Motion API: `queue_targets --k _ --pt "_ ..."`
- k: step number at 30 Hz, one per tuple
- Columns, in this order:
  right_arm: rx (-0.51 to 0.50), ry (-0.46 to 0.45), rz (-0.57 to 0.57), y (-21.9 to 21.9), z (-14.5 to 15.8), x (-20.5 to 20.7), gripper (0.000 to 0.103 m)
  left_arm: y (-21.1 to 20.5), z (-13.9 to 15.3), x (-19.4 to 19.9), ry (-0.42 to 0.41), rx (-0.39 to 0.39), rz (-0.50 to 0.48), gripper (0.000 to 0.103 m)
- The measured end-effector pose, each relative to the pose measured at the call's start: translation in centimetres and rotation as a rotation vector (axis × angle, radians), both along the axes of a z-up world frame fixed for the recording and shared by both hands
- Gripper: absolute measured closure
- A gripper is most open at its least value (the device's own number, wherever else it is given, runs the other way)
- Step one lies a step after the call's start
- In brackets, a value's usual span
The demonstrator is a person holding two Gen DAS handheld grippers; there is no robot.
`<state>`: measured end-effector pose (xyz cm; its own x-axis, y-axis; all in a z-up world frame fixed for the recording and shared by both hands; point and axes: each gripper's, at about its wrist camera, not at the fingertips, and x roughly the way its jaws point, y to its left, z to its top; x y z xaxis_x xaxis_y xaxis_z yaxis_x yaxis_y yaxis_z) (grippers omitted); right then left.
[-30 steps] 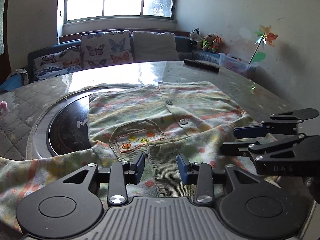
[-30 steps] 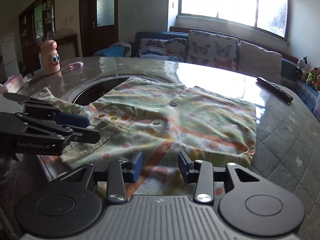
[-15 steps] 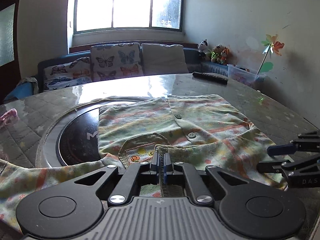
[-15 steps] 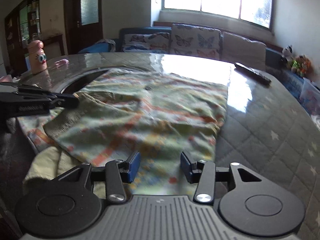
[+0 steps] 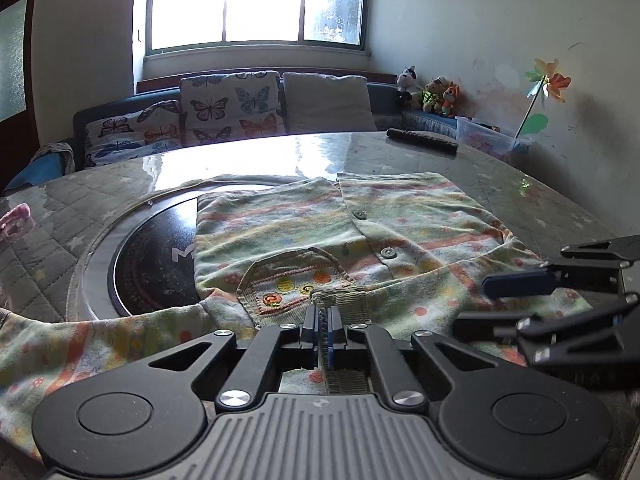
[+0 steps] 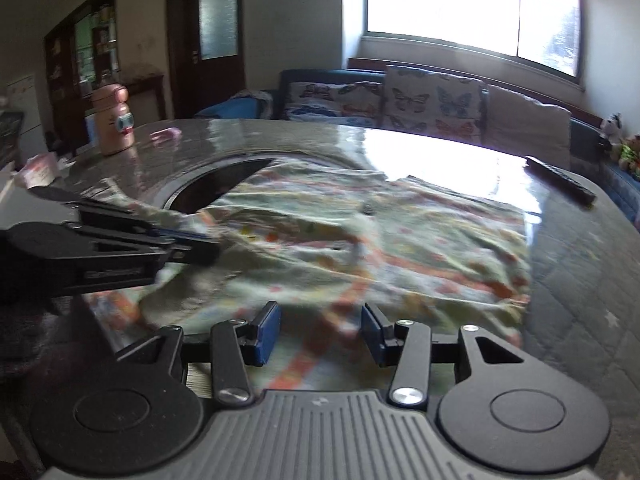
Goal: Fold clothes
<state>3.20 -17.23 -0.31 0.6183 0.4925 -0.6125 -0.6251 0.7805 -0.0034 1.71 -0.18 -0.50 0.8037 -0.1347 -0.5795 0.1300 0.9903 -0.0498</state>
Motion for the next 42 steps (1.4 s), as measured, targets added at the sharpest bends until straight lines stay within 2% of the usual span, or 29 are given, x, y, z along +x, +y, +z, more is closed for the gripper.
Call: queue_targets --k 4,6,10,11,12,14,25,29,36,39,42 --pt "-0.06 -0.052 0.088 2.0 -0.2 -1.9 0.058 0.3 -0.1 -0.1 0.005 -0.008 0.001 0.097" --pt "-0.071 -0.061 0.097 2.3 -0.2 -2.1 0.058 0.7 0.1 -0.5 0.002 -0.014 0.007 0.094" --pt "-0.064 -0.052 0.1 2.2 0.1 -2.1 0.058 2.5 0.8 -1.7 -0.012 -0.01 0.067 0.093" --pt "-0.059 -0.049 0.105 2.2 0.2 -2.0 0.058 3.2 0.9 -2.0 -0.013 -0.011 0.093 0.088" --pt "-0.054 -0.046 0.11 2.1 0.3 -2.0 0.058 4.0 1.0 -2.4 -0.012 -0.012 0.122 0.078" --pt "-0.061 -0.04 0.114 2.2 0.1 -1.9 0.057 5.8 1.1 -3.0 -0.009 -0.008 0.198 0.068" --pt "-0.035 -0.029 0.113 1.7 0.7 -1.5 0.056 17.2 0.3 -6.7 0.026 0.026 0.694 0.068" --pt "-0.034 -0.032 0.108 1.6 0.9 -1.5 0.056 20.0 0.2 -7.1 0.033 0.0 0.798 0.068" --pt "-0.026 -0.04 0.101 1.4 1.3 -1.6 0.056 21.1 0.2 -6.5 0.023 -0.036 0.803 0.07" --pt "-0.019 -0.042 0.092 1.1 1.4 -1.6 0.056 21.1 0.1 -6.4 0.014 -0.052 0.776 0.083" --pt "-0.011 -0.045 0.082 0.8 1.6 -1.7 0.056 21.4 0.2 -6.4 0.006 -0.107 0.748 0.094"
